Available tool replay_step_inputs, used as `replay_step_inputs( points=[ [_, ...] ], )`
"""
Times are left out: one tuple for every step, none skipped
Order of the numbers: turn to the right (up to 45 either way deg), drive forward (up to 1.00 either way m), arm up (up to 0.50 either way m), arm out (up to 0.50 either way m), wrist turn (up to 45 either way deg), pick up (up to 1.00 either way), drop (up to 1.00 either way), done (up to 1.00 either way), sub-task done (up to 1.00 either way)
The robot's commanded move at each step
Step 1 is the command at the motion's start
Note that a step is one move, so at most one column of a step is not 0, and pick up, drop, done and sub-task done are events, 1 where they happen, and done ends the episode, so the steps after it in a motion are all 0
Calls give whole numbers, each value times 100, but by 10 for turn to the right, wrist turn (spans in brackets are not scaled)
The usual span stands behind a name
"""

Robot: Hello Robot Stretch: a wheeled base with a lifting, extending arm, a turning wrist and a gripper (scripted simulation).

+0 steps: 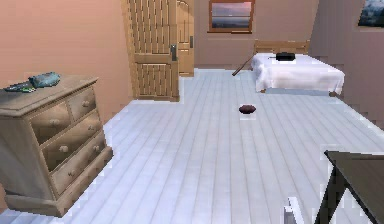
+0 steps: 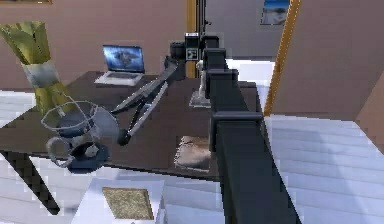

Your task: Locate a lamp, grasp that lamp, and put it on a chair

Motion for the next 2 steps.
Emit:
replay_step_inputs(
  points=[
    [0, 0, 0, 0, 390, 0, 0, 0, 0],
    [0, 0, -32, 0, 0, 0, 0, 0, 0]
  ],
)
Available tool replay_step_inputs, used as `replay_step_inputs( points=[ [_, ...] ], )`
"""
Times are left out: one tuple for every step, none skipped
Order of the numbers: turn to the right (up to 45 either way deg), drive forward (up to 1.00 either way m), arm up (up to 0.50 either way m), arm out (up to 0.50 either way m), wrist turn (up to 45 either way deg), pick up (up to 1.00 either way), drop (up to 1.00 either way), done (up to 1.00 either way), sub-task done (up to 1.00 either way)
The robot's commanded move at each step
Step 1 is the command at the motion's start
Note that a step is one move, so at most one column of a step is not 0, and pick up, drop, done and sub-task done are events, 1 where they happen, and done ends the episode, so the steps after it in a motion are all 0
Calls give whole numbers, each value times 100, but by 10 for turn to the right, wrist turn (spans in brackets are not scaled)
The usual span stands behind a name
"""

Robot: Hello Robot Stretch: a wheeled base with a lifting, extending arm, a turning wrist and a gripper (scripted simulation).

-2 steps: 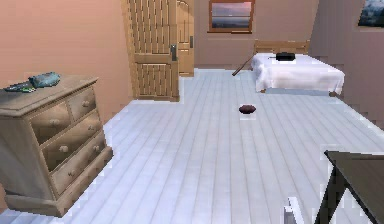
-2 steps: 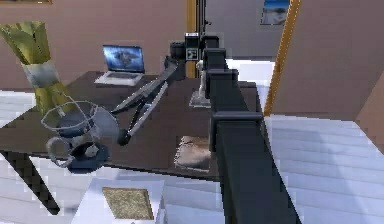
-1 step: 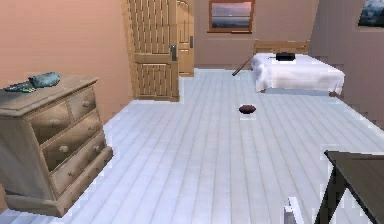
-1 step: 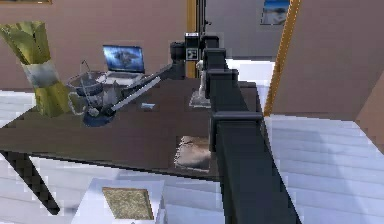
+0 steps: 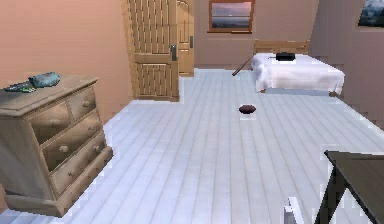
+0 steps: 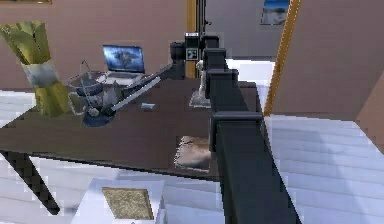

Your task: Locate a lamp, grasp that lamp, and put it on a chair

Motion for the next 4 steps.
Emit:
replay_step_inputs(
  points=[
    [0, 0, 0, 2, 0, 0, 0, 0, 0],
    [0, 0, -50, 0, 0, 0, 0, 0, 0],
    [0, 0, 0, 0, 0, 0, 100, 0, 0],
    [0, 0, 0, -10, 0, 0, 0, 0, 0]
  ],
)
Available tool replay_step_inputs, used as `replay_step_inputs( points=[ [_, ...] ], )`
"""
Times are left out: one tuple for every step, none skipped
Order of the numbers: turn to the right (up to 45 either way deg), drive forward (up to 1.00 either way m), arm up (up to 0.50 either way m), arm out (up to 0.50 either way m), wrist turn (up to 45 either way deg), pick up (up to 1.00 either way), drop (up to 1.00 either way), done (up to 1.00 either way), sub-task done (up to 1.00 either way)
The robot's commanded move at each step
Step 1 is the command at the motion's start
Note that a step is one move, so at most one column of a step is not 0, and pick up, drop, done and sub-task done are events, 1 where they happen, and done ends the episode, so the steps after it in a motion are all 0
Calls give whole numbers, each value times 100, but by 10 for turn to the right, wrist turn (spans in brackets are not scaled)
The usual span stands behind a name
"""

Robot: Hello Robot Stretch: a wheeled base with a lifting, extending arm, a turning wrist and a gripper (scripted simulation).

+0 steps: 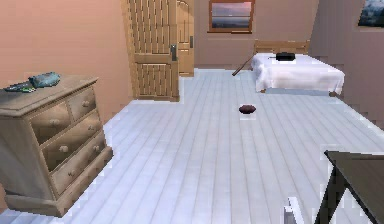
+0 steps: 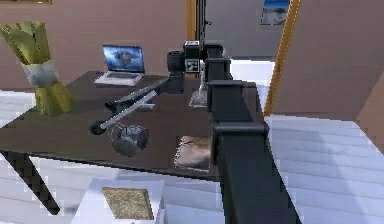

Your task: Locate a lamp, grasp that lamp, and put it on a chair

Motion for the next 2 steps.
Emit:
replay_step_inputs(
  points=[
    [0, 0, 0, 0, -390, 0, 0, 0, 0],
    [0, 0, 0, -34, 0, 0, 0, 0, 0]
  ],
)
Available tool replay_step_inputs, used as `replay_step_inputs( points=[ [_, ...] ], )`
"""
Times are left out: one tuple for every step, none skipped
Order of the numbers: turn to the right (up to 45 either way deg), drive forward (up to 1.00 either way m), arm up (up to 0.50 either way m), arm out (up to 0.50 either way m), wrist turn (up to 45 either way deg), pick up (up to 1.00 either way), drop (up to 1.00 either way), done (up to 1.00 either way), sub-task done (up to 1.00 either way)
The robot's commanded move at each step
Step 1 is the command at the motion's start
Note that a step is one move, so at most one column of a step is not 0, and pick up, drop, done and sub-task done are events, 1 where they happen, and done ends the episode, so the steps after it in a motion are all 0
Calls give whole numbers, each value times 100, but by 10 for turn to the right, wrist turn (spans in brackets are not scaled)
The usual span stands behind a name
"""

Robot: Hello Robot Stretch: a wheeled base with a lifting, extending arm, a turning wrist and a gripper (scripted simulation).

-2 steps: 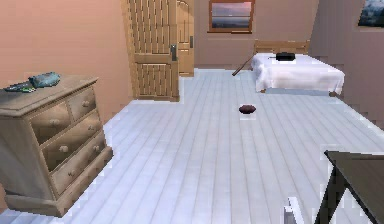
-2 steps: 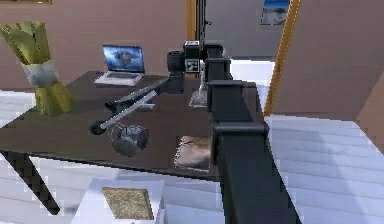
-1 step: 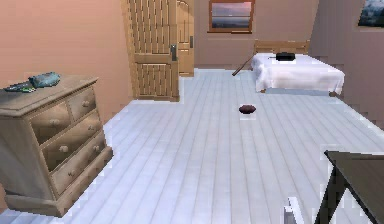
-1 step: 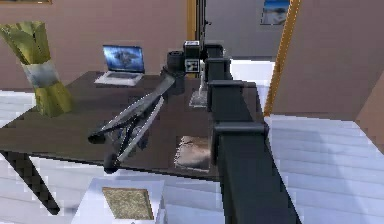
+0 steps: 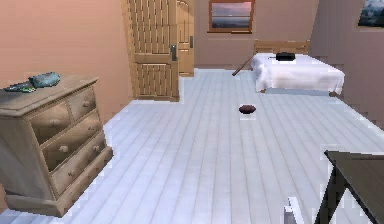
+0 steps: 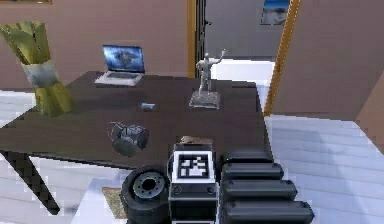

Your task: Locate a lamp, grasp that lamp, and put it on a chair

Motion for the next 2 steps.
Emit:
replay_step_inputs(
  points=[
    [-120, 0, 0, 0, 0, 0, 0, 0, 0],
    [0, 0, 0, 38, 0, 0, 0, 0, 0]
  ],
)
